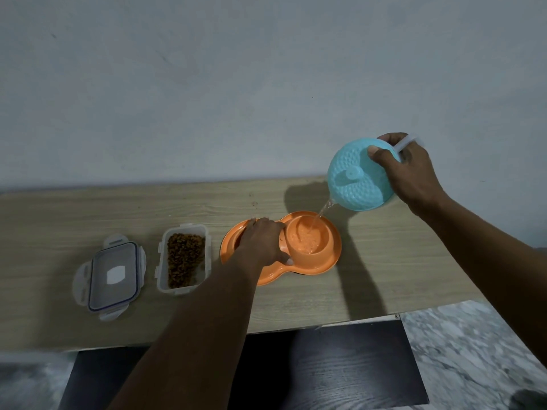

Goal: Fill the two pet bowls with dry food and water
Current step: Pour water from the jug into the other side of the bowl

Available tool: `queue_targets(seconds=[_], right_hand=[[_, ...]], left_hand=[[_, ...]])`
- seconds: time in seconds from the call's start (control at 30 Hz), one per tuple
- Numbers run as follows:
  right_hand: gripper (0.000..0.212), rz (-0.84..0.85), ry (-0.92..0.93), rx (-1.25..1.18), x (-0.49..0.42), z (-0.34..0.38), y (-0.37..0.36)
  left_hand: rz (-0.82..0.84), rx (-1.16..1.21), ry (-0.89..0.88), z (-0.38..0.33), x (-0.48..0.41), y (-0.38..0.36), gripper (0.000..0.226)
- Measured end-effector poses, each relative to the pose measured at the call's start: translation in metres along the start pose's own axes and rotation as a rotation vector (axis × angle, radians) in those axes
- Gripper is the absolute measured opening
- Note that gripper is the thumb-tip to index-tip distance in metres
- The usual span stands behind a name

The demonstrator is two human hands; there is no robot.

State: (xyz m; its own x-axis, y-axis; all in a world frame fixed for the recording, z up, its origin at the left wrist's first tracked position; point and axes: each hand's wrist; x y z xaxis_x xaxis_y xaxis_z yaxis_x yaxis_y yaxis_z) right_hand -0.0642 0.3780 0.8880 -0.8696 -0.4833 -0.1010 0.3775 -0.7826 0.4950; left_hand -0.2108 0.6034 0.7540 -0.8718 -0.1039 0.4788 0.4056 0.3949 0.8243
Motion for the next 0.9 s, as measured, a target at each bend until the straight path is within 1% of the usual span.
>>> queue_targets(seconds=[0.17,0.3,0.47,0.6,0.67,0.77,0.8,0.9], right_hand=[[0.041,-0.001,0.027,0.007,-0.004,0.004,0.007],[0.041,-0.001,0.044,0.001,-0.005,0.005,0.005],[0.041,0.025,0.021,-0.015,-0.002,-0.003,-0.004],[0.038,0.036,-0.057,-0.113,0.003,-0.016,-0.016],[0.036,0.034,-0.099,-0.194,0.007,-0.022,-0.023],[0.038,0.016,-0.158,-0.314,0.011,-0.031,-0.030],[0.036,0.013,-0.174,-0.347,0.012,-0.034,-0.032],[0.017,-0.045,-0.244,-0.459,0.013,-0.040,-0.036]], left_hand=[[0.010,0.010,0.002,0.000,0.001,0.001,0.102],[0.004,0.014,0.000,0.000,0.001,0.002,0.100],[0.005,0.014,0.011,-0.002,0.002,0.003,0.099],[0.011,0.016,0.017,-0.004,0.004,0.005,0.099],[0.015,0.021,0.022,-0.006,0.006,0.006,0.099],[0.017,0.026,0.026,-0.006,0.006,0.006,0.100],[0.015,0.024,0.026,-0.006,0.005,0.006,0.101],[0.010,0.020,0.023,-0.005,0.005,0.005,0.099]])
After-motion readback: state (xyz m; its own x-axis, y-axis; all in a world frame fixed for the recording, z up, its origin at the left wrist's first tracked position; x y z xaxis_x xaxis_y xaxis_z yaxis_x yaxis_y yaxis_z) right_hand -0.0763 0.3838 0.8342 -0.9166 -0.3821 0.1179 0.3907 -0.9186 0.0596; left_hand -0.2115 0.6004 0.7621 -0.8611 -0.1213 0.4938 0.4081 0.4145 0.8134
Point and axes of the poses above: each hand's wrist, its own x-axis away from the middle knuckle, its own y-axis out of the back of the hand, z = x × y, and after that the axes turned 11 degrees about z, right-handed
